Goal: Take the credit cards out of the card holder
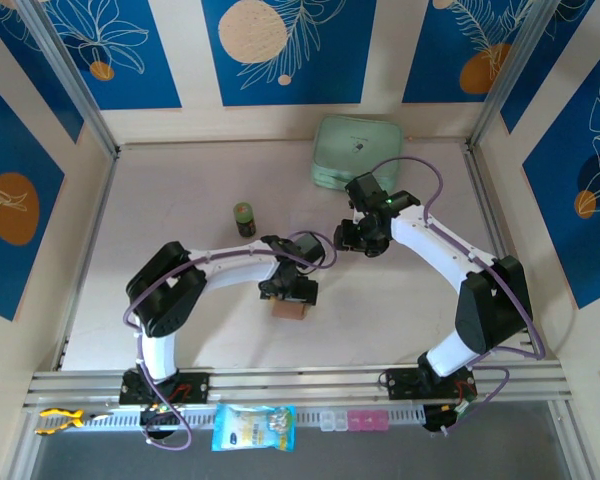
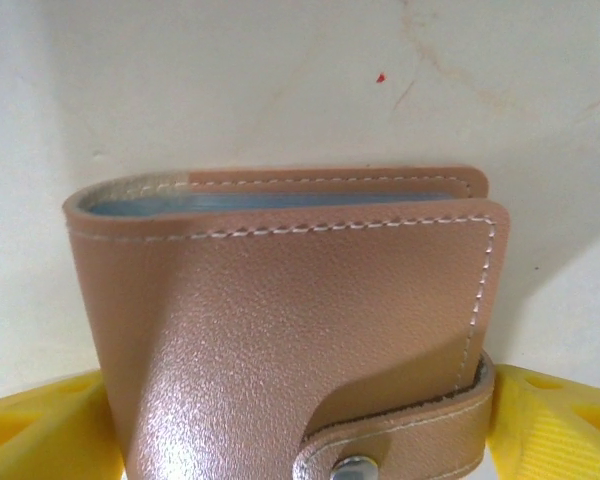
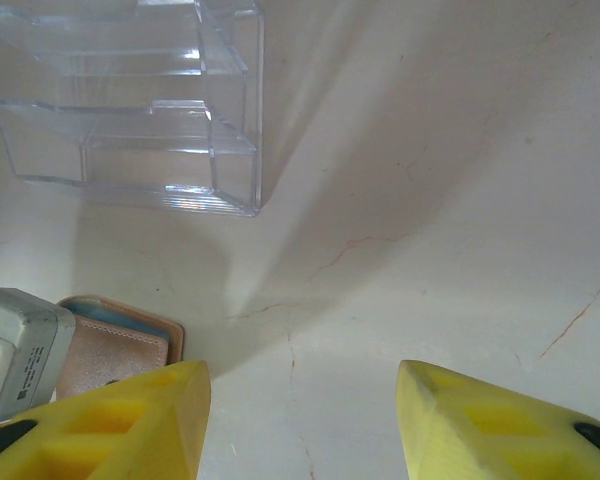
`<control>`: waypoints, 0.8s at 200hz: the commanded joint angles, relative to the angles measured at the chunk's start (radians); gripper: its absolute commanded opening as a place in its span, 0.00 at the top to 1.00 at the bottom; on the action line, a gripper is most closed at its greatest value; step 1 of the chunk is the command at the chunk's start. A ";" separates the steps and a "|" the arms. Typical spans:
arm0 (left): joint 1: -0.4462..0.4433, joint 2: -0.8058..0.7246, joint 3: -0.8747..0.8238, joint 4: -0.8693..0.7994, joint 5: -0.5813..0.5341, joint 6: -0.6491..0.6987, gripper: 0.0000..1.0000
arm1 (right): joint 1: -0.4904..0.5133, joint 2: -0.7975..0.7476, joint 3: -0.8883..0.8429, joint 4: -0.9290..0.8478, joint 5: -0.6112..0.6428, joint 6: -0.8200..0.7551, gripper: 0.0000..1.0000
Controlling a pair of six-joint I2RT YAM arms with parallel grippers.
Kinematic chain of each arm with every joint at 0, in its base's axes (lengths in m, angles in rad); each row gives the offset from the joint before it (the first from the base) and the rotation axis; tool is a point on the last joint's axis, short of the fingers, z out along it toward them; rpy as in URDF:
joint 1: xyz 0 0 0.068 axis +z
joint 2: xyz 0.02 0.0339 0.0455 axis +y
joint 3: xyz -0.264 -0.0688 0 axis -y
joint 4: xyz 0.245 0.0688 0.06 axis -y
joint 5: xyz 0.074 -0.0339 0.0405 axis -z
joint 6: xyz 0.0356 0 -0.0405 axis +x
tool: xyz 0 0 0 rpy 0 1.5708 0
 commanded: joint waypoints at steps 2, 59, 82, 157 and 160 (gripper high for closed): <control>0.010 -0.043 -0.021 -0.015 -0.018 -0.029 0.13 | 0.010 -0.015 0.016 -0.024 -0.003 0.017 0.48; 0.011 -0.057 -0.047 0.017 0.009 -0.062 0.17 | 0.019 -0.015 0.021 -0.025 -0.002 0.017 0.48; 0.011 -0.059 -0.055 0.017 0.001 -0.084 0.19 | 0.020 -0.015 0.021 -0.024 -0.003 0.015 0.48; 0.010 -0.076 -0.069 0.008 -0.057 -0.176 0.19 | 0.020 -0.020 0.018 -0.036 -0.013 -0.021 0.48; 0.010 -0.077 -0.069 0.010 -0.057 -0.179 0.19 | 0.021 -0.020 0.017 -0.036 -0.011 -0.022 0.48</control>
